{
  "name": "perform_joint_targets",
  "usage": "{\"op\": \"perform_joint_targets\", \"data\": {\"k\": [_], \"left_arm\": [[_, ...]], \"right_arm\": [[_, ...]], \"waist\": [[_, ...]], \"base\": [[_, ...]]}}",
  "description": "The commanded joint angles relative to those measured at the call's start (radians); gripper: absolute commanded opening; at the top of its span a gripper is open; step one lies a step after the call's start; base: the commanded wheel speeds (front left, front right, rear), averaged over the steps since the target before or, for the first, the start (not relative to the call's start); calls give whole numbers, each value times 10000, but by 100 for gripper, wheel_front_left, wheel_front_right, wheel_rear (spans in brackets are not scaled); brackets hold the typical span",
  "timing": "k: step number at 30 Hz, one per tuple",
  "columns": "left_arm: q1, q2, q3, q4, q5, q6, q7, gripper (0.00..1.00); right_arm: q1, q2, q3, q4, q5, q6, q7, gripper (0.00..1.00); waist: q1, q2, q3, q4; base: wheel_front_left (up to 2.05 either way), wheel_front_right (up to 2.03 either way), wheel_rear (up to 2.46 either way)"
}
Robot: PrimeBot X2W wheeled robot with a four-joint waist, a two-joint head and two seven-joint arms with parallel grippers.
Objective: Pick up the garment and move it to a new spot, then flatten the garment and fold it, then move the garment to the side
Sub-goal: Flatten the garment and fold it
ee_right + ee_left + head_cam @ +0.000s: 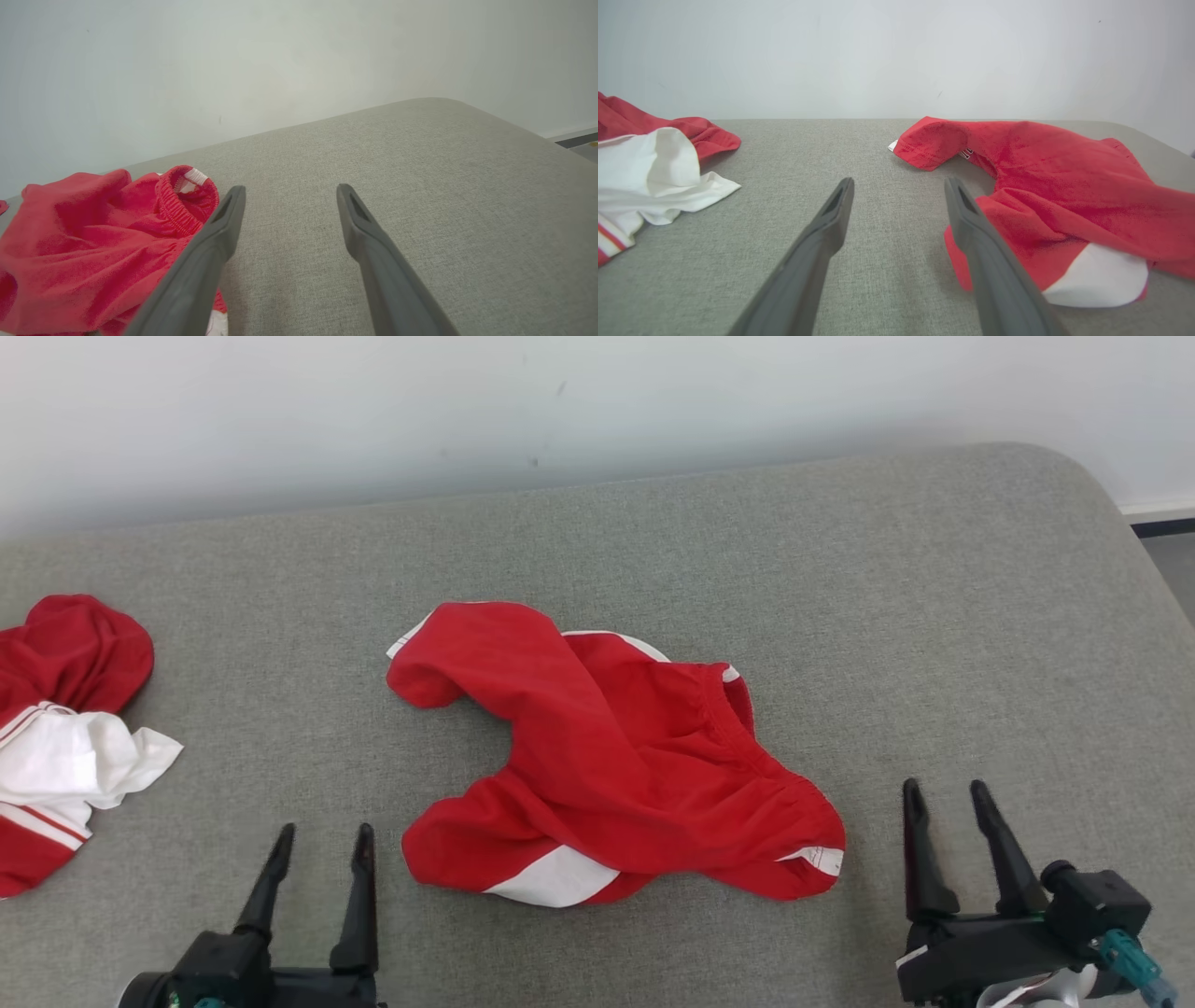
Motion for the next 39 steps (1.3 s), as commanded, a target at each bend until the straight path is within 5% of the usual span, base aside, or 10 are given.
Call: {"op": "perform_joint_targets", "data": {"k": [1,14,27,28,29,30,35,39], "left_arm": [[235,-114,167,-147,133,50,-23,100],[713,-738,1285,-241,518,-189,-24,100],[649,-849,1549,-112,604,-311,-25,100],[640,-849,1515,-106,563,-292,-23,100],[634,-850,1496,-101,523,-262,-23,100],[638,-851,1472,-93,481,-238,-25,100],[759,-851,1374,28,362,-169,-23,100],[844,-852,1294,162,291,-151,-25,100]], "right_arm": [[128,-115,177,16,59,36,-13,100],[722,-1462,2143,616,703,36,-13,100],[-597,-2093,3865,2368,1704,36,-13,100],[-715,-2134,4016,2498,1824,36,-13,77],[-871,-2186,4143,2570,1910,36,-15,18],[-1013,-2245,4290,2640,1972,36,-13,0],[-1271,-2537,5014,2565,2441,36,-13,0],[-1067,-3362,5706,1983,3100,35,-13,0]], "waist": [[1,-1,-28,28],[1,-1,-236,242],[1,-1,-243,523],[1,-1,-236,537],[1,-1,-233,542],[1,-1,-235,542],[1,-1,-278,394],[1,-1,-348,125]], "base": [[0,0,0],[0,0,0],[0,0,0],[0,0,0],[0,0,0],[0,0,0],[0,0,0],[0,0,0]]}}
